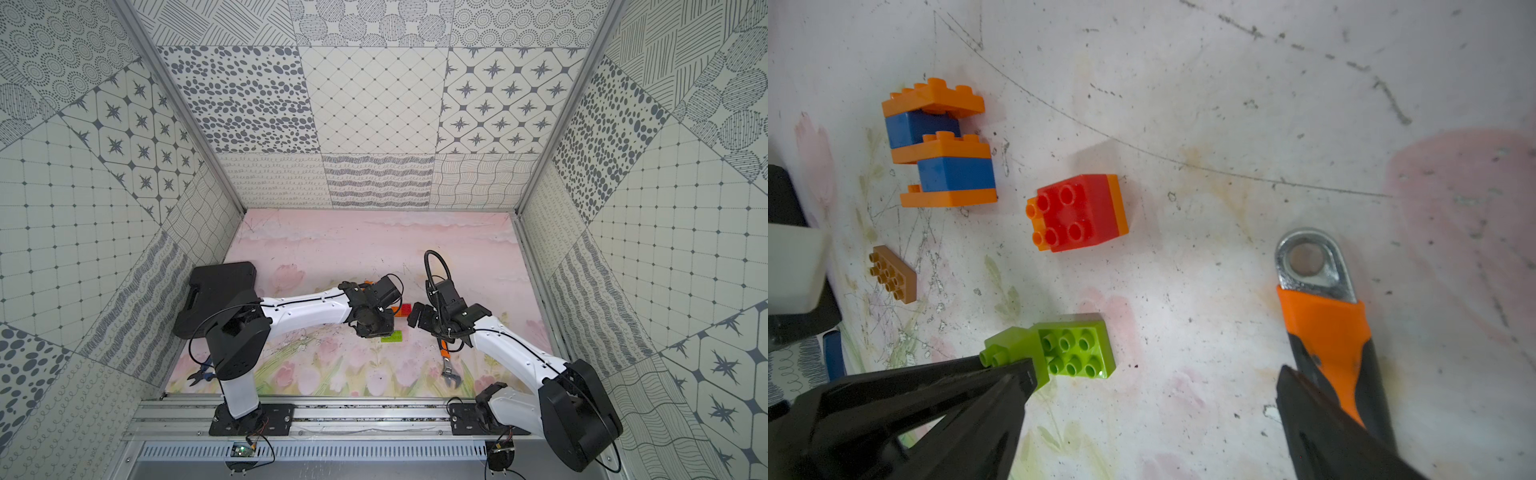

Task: Assemble the number 5 with lego
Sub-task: Assemble the lego brick with the lego brick.

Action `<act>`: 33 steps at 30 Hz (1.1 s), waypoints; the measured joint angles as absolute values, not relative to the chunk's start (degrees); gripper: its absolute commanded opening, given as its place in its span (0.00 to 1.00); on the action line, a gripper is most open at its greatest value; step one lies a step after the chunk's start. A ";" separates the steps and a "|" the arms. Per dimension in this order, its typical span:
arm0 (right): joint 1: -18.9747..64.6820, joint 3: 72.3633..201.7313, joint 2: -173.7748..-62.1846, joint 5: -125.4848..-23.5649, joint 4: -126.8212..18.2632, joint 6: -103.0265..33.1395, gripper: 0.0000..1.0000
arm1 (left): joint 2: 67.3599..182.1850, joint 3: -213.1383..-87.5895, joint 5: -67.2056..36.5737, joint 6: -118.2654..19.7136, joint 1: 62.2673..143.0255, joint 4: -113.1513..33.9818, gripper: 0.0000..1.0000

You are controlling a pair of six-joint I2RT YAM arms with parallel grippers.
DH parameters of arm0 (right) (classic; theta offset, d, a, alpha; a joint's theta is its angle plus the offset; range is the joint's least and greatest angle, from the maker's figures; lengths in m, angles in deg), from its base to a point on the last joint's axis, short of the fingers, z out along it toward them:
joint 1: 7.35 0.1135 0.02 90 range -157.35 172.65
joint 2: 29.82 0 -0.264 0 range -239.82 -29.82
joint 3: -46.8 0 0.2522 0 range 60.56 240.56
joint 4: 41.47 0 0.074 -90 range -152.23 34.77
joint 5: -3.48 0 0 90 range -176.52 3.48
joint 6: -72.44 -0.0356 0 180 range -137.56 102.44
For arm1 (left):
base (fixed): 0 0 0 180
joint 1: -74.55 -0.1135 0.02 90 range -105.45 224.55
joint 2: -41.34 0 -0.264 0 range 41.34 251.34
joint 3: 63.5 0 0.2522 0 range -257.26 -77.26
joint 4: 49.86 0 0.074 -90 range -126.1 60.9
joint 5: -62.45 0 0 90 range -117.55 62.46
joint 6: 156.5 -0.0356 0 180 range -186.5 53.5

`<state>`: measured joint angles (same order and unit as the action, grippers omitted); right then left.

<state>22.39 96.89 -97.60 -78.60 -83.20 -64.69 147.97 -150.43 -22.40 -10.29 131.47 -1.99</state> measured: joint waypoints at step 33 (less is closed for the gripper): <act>21.75 96.48 -99.18 -76.41 -81.93 -64.72 0.99 | 151.47 -152.92 -22.18 -12.19 131.98 0.37 0.27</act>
